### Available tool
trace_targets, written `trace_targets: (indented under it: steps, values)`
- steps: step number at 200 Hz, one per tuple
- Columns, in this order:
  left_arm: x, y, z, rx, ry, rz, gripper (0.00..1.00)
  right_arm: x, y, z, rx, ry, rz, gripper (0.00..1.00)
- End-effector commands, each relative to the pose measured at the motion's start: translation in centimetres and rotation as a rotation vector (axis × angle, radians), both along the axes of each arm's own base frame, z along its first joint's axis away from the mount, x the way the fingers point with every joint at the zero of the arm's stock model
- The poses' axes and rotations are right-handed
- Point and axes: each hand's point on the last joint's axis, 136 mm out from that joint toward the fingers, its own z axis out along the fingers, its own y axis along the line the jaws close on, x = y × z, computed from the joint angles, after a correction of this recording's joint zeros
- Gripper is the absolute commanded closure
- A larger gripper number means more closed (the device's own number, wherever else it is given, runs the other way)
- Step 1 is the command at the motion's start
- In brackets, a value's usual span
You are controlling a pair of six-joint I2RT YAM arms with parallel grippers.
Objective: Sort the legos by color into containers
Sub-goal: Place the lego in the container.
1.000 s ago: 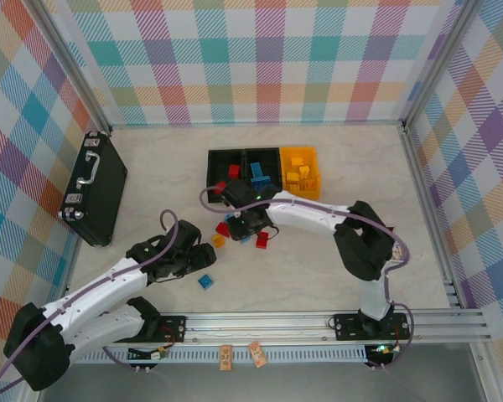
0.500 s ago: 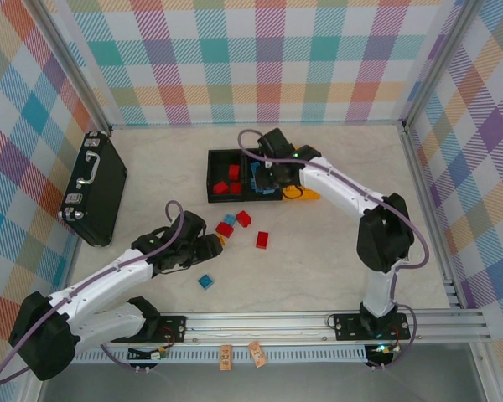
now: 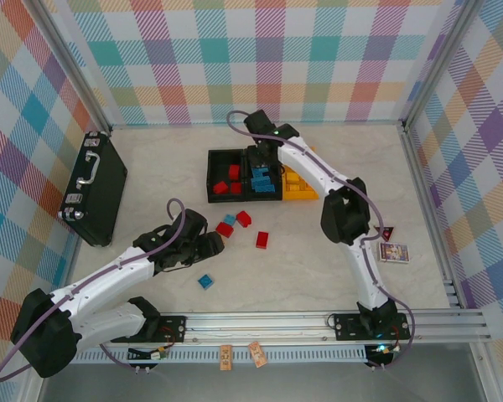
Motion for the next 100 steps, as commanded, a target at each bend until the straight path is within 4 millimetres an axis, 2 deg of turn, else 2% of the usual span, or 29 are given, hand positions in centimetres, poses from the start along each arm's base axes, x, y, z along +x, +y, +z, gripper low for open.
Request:
trace_targets:
  steps: [1, 52, 100]
  values:
    - [0.2, -0.3, 0.8, -0.005, -0.023, -0.013, 0.34, 0.4, -1.7, -0.8, -0.092, 0.017, -0.036, 0.65]
    - [0.2, -0.2, 0.4, 0.007, -0.013, -0.015, 0.34, 1.5, -2.0, -2.4, -0.15, 0.008, -0.047, 0.62]
    - [0.2, -0.2, 0.3, 0.01, -0.011, -0.012, 0.34, 1.8, -1.8, -2.1, -0.145, -0.003, -0.047, 0.52]
